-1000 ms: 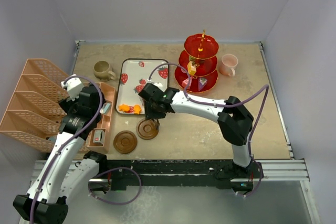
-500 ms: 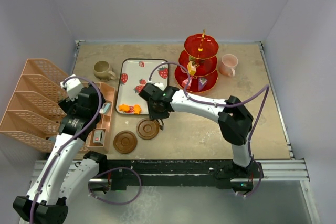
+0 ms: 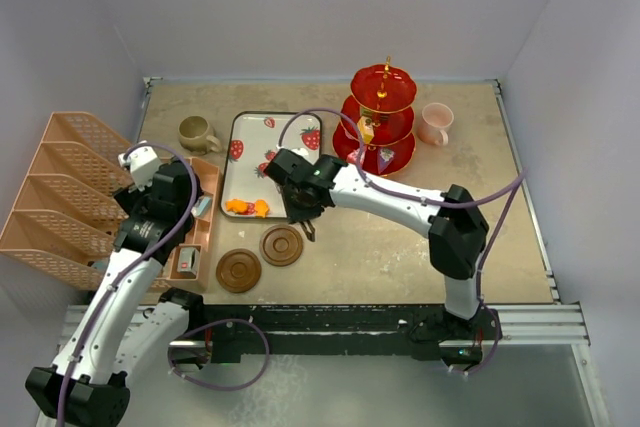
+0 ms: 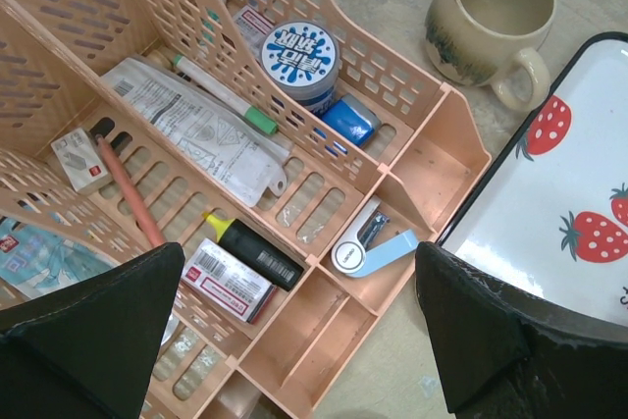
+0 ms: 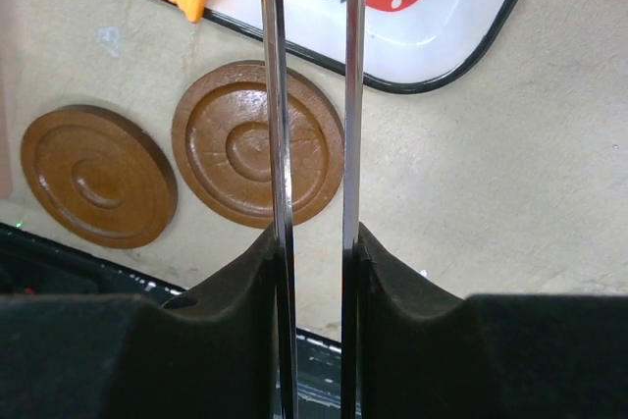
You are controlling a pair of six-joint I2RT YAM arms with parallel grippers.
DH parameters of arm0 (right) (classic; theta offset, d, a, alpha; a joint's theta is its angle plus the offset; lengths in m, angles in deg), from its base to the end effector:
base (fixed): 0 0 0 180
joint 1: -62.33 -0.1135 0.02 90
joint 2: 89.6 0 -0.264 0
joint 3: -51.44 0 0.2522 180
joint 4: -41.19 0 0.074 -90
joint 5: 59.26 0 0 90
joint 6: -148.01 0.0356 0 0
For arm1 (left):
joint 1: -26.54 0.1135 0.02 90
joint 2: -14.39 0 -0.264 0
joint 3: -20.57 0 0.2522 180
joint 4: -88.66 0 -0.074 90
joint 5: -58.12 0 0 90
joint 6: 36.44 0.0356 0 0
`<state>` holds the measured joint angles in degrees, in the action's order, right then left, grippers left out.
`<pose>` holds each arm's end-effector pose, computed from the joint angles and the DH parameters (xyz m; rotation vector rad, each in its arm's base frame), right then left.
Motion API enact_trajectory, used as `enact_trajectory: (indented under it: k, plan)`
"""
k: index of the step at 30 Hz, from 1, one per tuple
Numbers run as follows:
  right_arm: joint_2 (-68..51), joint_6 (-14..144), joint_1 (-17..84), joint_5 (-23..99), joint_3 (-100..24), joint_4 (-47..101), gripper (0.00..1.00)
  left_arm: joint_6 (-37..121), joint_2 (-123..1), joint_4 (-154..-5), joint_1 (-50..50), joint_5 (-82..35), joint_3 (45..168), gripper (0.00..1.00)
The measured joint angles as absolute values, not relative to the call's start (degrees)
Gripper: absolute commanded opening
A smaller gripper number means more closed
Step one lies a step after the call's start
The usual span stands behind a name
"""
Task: Serve the afternoon tea
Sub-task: Pick up the desert from the tray.
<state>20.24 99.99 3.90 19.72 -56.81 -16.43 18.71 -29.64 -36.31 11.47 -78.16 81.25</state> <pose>0.2244 0.3521 0.2612 -0.3067 2.6091 0.3934 0.1507 -0.0139 0.3080 -0.7475 1.8911 0.3651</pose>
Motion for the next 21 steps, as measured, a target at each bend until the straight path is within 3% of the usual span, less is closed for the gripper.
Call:
enact_trajectory:
  k: [21]
  plan:
    - [-8.2, 100.7, 7.8, 16.7, -49.9, -20.2, 0.29, 18.8, -30.1, -36.4, 11.5, -75.5, 81.2, 0.99]
